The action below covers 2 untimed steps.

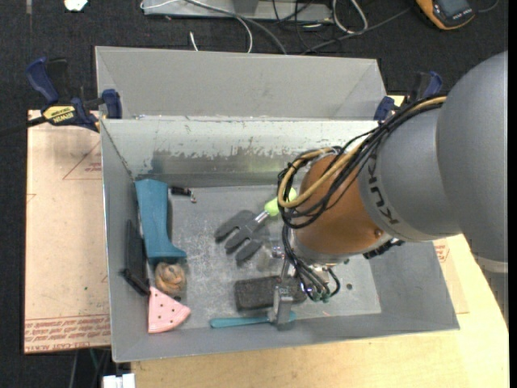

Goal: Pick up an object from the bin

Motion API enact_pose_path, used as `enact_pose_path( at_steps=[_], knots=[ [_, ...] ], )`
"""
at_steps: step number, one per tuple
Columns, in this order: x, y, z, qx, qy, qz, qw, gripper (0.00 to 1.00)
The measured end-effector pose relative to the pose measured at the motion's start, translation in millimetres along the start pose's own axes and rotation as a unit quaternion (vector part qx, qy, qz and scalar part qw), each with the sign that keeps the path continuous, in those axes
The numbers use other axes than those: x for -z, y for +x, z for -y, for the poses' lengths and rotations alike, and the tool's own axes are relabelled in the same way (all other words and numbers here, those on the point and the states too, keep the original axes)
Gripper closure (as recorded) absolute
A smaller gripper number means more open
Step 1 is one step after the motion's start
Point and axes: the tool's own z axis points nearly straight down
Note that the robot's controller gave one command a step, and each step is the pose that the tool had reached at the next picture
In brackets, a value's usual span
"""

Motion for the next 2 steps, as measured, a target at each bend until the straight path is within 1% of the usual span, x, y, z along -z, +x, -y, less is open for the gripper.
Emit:
enact_pose_path(
  at_steps=[1, 2],
  knots=[
    [-4.3, 2.0, -0.5, -0.009, -0.001, 0.0070, 0.9999, 0.00],
    [-4.8, 0.9, -0.6, -0.007, -0.001, 0.0050, 1.0000, 1.00]
  ],
)
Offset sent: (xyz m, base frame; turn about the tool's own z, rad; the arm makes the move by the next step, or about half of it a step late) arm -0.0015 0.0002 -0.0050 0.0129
